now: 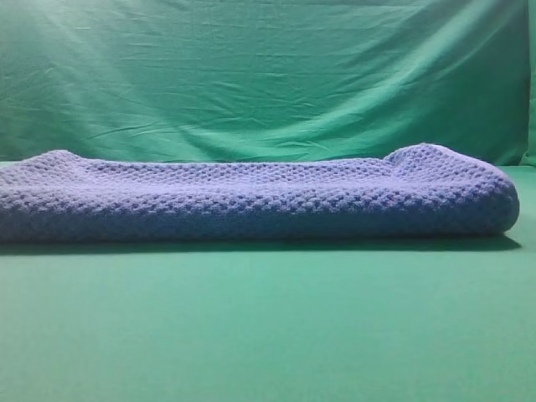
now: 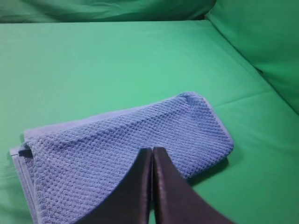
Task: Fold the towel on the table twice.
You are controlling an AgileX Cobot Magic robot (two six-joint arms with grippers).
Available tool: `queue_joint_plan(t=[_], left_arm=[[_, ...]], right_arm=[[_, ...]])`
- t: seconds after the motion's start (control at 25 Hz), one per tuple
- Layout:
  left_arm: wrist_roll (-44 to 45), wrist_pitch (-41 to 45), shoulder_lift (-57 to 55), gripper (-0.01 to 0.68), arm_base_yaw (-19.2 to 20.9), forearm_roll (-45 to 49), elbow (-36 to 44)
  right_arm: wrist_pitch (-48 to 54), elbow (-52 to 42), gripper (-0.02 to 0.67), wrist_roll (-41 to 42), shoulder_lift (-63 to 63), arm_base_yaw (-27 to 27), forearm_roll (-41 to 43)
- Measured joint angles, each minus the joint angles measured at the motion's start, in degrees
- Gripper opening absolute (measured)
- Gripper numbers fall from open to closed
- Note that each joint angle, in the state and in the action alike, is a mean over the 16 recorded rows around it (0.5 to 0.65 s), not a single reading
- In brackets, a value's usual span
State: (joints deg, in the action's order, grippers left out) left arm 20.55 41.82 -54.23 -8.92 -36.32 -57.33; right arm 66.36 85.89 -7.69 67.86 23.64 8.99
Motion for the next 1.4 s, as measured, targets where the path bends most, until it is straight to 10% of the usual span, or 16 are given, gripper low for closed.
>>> queue_joint_plan(t=[1.4], left_arm=[[-9.0,2.1,51.7,0.0,0.0,12.6,28.5]], right_arm=[[-20.7,-50.6,0.0,4.0,-64.6,0.0,-6.0]])
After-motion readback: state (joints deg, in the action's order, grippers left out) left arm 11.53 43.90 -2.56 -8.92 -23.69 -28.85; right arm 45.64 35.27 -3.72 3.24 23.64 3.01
